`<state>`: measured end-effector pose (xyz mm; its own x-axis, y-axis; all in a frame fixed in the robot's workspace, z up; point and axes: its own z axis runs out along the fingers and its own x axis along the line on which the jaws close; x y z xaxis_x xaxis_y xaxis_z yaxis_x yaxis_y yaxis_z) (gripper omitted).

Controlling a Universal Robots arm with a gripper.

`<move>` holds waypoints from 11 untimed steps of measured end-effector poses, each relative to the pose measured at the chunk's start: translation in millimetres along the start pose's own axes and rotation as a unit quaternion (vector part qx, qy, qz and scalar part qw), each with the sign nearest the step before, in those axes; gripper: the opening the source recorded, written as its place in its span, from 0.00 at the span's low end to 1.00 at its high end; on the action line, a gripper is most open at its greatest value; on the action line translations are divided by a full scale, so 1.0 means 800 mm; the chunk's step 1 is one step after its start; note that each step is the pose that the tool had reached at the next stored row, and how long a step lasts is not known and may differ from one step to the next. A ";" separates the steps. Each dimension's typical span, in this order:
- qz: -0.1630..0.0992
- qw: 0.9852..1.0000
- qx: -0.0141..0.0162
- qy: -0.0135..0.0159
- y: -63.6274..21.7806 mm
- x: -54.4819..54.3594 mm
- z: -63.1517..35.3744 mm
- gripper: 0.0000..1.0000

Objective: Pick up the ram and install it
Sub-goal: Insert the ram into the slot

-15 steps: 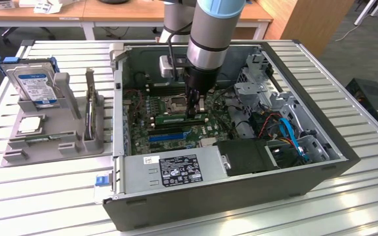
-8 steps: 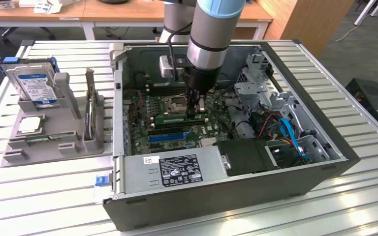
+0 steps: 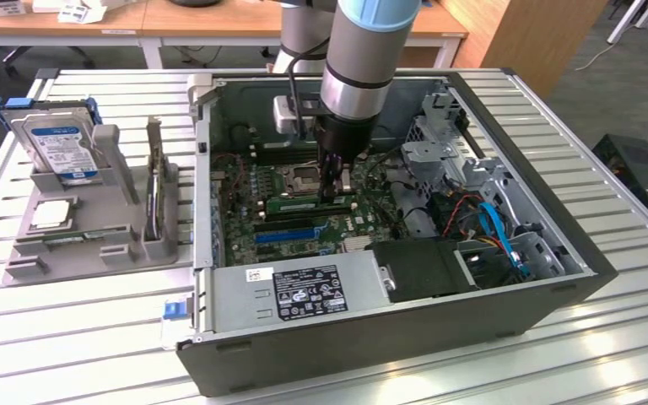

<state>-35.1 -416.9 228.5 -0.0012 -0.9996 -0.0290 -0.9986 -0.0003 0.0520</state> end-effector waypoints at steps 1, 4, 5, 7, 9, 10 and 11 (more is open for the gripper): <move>0.000 1.000 0.000 0.000 0.000 0.000 0.000 0.13; 0.000 1.000 0.000 0.000 0.000 0.000 0.001 0.13; 0.000 1.000 0.000 0.000 0.000 0.000 0.001 0.13; 0.000 1.000 0.000 0.000 0.000 0.000 0.002 0.13; 0.000 1.000 0.000 0.000 0.000 0.000 0.002 0.13; 0.000 1.000 0.000 0.000 0.000 0.000 0.003 0.13; 0.000 1.000 0.000 0.000 0.000 0.000 0.003 0.13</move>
<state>-35.1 -416.9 226.1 -0.0012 -0.9996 -0.0288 -0.9986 -0.0003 0.0521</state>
